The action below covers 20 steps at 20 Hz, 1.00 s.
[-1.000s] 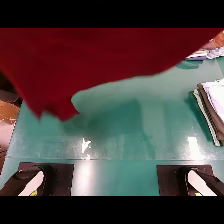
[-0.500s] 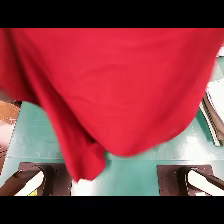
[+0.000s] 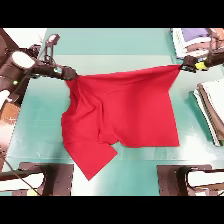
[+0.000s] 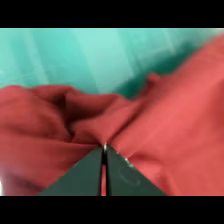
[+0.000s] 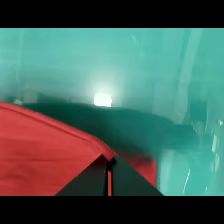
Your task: Fold the shirts.
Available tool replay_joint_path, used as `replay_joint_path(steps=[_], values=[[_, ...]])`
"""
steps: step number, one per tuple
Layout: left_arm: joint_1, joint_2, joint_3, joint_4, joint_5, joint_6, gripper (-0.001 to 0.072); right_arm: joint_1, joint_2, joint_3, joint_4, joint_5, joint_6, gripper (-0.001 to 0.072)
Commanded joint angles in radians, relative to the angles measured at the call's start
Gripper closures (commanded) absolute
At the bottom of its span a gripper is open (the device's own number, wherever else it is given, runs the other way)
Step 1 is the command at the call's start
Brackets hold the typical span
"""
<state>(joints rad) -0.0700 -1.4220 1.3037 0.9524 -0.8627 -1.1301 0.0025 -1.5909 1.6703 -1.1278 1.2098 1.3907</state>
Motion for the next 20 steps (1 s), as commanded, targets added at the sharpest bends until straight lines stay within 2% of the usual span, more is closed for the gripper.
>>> replay_joint_path(steps=[1, 3, 4, 5, 6, 8, 10, 13, 17, 20], values=[[-0.006, -0.093, -0.016, 0.008, 0.192, 0.003, 0.0683, 0.006, -0.122, 0.093, -0.017, -0.032, 0.008, 0.0698], [-0.006, -0.094, -0.012, 0.009, 0.229, 0.003, 0.0654, 0.006, -0.167, 0.156, -0.017, -0.031, 0.019, 0.0696], [-0.006, -0.094, -0.006, 0.011, 0.224, 0.001, 0.0376, 0.006, -0.186, 0.182, -0.015, -0.027, 0.026, 0.0657], [-0.006, -0.093, 0.001, 0.011, 0.211, -0.006, 0.0159, 0.006, -0.2, 0.204, -0.014, -0.016, 0.026, 0.0415], [-0.002, -0.093, 0.013, 0.013, 0.181, -0.007, 0.0169, 0.003, -0.212, 0.228, -0.016, 0.006, 0.026, 0.0275], [0.038, -0.093, 0.074, 0.018, 0.054, -0.019, 0.0167, -0.013, -0.211, 0.275, -0.016, 0.062, 0.026, 0.0276], [0.116, -0.084, 0.153, 0.017, -0.176, -0.06, 0.0168, -0.043, -0.182, 0.29, -0.016, 0.152, 0.01, 0.0279], [0.241, 0.002, 0.128, 0.017, -0.377, -0.066, 0.0168, -0.103, -0.086, 0.193, 0.036, 0.269, -0.061, 0.0285], [0.338, 0.209, -0.158, 0.024, -0.436, -0.098, 0.0167, -0.173, 0.089, -0.091, 0.192, 0.319, -0.122, 0.0285], [0.343, 0.363, -0.444, 0.054, -0.437, -0.133, 0.0167, -0.181, 0.213, -0.285, 0.218, 0.282, -0.171, 0.0285]])
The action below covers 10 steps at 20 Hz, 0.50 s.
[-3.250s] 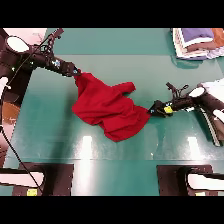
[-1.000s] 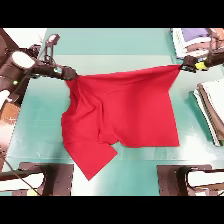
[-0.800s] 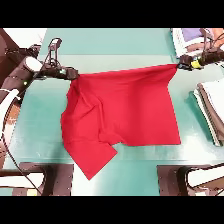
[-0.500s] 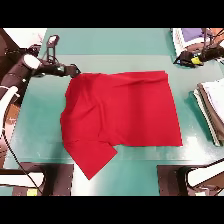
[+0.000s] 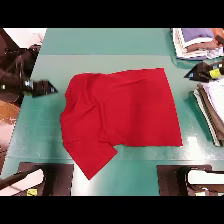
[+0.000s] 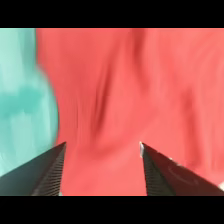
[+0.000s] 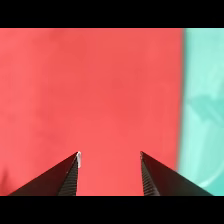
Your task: Fold the shirts.
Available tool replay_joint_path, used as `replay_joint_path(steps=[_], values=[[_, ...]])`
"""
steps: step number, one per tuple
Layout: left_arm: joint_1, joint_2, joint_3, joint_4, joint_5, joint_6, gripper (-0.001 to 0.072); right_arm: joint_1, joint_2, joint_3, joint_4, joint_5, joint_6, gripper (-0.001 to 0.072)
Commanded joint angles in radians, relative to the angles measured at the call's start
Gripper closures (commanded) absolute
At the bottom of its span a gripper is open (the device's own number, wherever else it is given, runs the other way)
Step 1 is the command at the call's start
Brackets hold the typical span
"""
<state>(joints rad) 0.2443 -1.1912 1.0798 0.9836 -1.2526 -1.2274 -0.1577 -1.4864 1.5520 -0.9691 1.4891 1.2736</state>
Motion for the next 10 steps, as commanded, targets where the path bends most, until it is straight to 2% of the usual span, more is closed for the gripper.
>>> replay_joint_path(steps=[1, 5, 10], values=[[0.028, 0.178, -0.314, 0.023, -0.042, -0.049, 0.0167, -0.021, 0.142, -0.213, 0.06, -0.014, -0.061, 0.0285], [0.028, 0.283, -0.554, 0.022, -0.063, -0.082, 0.0166, -0.021, 0.247, -0.339, 0.06, -0.074, -0.073, 0.0285], [0.028, 0.288, -0.624, 0.024, -0.072, -0.082, 0.0166, -0.021, 0.294, -0.371, 0.06, -0.079, -0.079, 0.0285]])
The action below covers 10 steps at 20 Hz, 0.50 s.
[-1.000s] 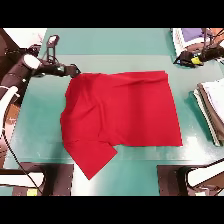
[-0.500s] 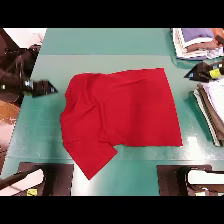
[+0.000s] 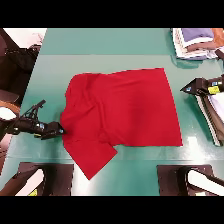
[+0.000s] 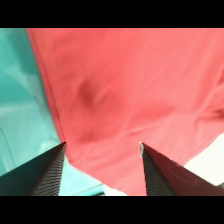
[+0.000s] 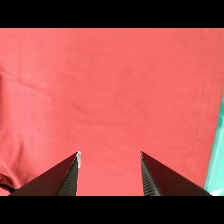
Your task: Fold the shirts.
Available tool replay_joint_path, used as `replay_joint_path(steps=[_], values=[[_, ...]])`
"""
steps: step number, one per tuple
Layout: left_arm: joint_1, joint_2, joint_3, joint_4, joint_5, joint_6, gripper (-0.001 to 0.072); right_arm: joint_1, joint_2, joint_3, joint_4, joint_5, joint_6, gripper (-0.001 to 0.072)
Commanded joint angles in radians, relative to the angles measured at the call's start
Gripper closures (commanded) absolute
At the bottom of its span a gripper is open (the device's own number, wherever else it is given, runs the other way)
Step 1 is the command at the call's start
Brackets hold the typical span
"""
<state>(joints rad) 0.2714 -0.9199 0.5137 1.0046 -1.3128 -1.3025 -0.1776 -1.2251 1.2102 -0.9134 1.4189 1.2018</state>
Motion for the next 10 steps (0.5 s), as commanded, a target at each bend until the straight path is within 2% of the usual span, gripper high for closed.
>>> replay_joint_path(steps=[1, 6, 10], values=[[0.001, 0.017, -0.058, 0.004, -0.011, -0.007, 0.0166, -0.001, 0.037, -0.028, 0.005, -0.009, -0.006, 0.0285], [0.001, 0.017, -0.058, 0.084, -0.005, -0.008, 0.0167, -0.001, 0.038, -0.022, 0.006, -0.001, -0.006, 0.0285], [-0.04, 0.012, -0.076, 0.047, 0.069, -0.018, 0.0167, -0.001, 0.038, -0.021, 0.006, -0.002, -0.006, 0.0285]])
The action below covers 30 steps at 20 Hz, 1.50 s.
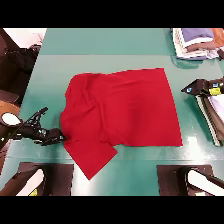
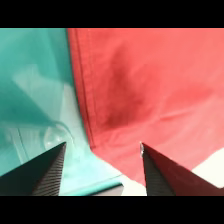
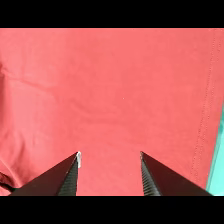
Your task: Fold the shirts.
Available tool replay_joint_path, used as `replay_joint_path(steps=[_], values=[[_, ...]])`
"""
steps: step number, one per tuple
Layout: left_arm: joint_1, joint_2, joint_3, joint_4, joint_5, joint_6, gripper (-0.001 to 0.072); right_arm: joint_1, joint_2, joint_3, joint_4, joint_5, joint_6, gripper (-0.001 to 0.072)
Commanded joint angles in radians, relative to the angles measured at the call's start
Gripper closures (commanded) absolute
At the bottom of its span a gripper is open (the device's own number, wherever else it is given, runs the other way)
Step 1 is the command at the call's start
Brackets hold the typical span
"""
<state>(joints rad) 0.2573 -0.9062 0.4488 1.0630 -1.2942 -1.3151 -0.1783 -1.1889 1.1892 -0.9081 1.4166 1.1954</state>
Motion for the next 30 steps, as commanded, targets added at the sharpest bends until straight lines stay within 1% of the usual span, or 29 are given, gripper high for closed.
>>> replay_joint_path(steps=[1, 3, 6, 7, 8, 9, 10, 13, 15, 16, 17, 19, 23, 25, 30], values=[[-0.053, -0.002, -0.018, -0.026, 0.081, -0.006, 0.0167, 0.0, 0.002, 0.0, 0.001, 0.0, 0.0, 0.0285], [-0.108, -0.002, -0.026, -0.045, 0.118, -0.021, 0.0167, 0.0, 0.002, 0.0, 0.001, 0.001, 0.0, 0.0285], [-0.175, -0.002, -0.057, -0.045, 0.135, -0.05, 0.0168, 0.0, 0.002, 0.0, 0.001, 0.013, 0.0, 0.0285], [-0.186, -0.002, -0.059, -0.046, 0.13, -0.069, 0.0205, 0.0, 0.002, -0.001, -0.001, 0.024, 0.0, 0.0285], [-0.187, 0.0, -0.056, -0.048, 0.127, -0.096, 0.0422, -0.004, 0.002, -0.001, -0.002, 0.034, 0.0, 0.0285], [-0.187, 0.0, -0.049, -0.053, 0.124, -0.101, 0.0657, -0.014, 0.002, -0.001, -0.002, 0.052, 0.0, 0.0285], [-0.187, 0.002, -0.037, -0.054, 0.123, -0.1, 0.0682, -0.031, 0.002, -0.004, -0.004, 0.071, 0.0, 0.0285], [-0.187, 0.004, 0.043, -0.053, 0.099, -0.099, 0.0683, -0.128, 0.036, -0.106, -0.04, 0.103, 0.0, 0.0285], [-0.187, 0.003, 0.108, -0.054, 0.095, -0.098, 0.0683, -0.206, 0.075, -0.229, -0.159, 0.093, 0.0, 0.0284], [-0.187, 0.003, 0.137, -0.054, 0.099, -0.098, 0.0683, -0.244, 0.085, -0.29, -0.224, 0.095, 0.0, 0.0268], [-0.187, 0.003, 0.158, -0.056, 0.104, -0.098, 0.0683, -0.284, 0.087, -0.354, -0.263, 0.096, 0.0, 0.022], [-0.187, 0.003, 0.179, -0.074, 0.124, -0.096, 0.0683, -0.352, 0.086, -0.471, -0.262, 0.076, 0.0, 0.021], [-0.187, 0.003, 0.18, -0.095, 0.153, -0.088, 0.0682, -0.367, 0.087, -0.615, -0.265, -0.016, -0.012, 0.0213], [-0.187, 0.003, 0.18, -0.095, 0.153, -0.076, 0.0682, -0.367, 0.087, -0.645, -0.266, -0.044, -0.011, 0.0213], [-0.187, 0.003, 0.18, -0.098, 0.16, -0.072, 0.0682, -0.364, 0.087, -0.688, -0.261, -0.06, -0.011, 0.0215]])
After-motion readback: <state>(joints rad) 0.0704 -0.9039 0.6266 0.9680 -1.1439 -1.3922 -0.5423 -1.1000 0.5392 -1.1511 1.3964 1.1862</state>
